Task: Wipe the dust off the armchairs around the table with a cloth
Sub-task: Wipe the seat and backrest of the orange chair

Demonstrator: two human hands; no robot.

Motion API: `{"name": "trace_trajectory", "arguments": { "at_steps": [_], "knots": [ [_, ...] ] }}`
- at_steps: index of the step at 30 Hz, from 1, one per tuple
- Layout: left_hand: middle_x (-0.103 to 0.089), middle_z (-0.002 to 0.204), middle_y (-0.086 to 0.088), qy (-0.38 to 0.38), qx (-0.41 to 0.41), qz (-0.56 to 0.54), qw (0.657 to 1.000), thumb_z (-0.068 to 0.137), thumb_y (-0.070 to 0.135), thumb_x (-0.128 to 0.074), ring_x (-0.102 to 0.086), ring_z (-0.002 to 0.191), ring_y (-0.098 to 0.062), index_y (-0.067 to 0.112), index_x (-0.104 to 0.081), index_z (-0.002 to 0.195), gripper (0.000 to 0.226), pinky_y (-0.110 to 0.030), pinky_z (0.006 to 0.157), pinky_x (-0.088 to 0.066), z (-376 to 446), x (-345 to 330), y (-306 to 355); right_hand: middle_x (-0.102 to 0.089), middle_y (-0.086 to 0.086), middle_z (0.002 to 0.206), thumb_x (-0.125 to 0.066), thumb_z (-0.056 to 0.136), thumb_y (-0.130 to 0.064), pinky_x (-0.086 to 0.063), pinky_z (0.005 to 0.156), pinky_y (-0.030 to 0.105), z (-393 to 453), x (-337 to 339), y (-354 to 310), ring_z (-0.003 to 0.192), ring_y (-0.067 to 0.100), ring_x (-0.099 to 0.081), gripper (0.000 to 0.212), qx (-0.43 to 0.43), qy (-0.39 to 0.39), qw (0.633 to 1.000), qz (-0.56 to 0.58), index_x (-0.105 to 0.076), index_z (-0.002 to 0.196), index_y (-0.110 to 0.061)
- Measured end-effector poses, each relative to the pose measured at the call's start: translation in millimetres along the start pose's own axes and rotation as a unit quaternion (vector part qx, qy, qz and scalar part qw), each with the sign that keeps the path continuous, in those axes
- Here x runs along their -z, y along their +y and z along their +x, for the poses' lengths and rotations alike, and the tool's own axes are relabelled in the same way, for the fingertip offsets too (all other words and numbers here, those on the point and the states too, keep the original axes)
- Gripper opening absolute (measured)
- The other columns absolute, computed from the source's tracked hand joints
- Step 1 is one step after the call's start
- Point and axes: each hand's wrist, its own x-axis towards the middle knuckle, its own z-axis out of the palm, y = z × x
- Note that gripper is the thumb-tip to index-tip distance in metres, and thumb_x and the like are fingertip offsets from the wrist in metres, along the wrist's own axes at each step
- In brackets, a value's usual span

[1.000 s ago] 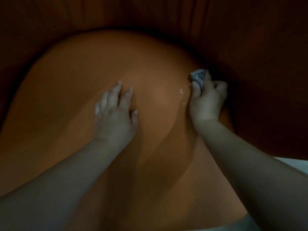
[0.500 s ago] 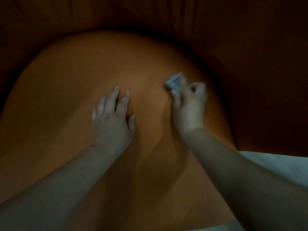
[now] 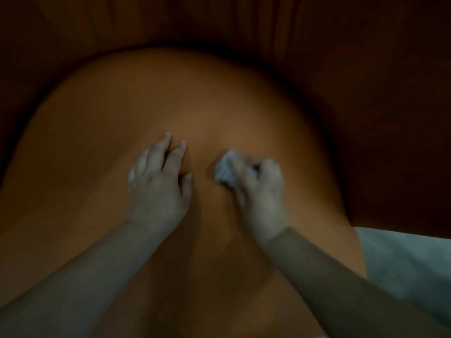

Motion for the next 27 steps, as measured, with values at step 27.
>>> {"name": "trace_trajectory", "arguments": {
  "at_steps": [27],
  "knots": [
    [-0.025,0.154,-0.007,-0.031,-0.015,0.066,0.997,0.09,0.029,-0.055,-0.023,0.137,-0.034,0.024,-0.037,0.145,0.057,-0.056,0.108,-0.024,-124,11,-117,-0.05,0.026,0.1,-0.066,0.086,-0.01,-0.045,0.077,0.046,-117,-39,-80,0.088,0.041,-0.049,0.048,-0.19,0.125,0.974,-0.01,-0.055,0.133,-0.01]
  ]
}}
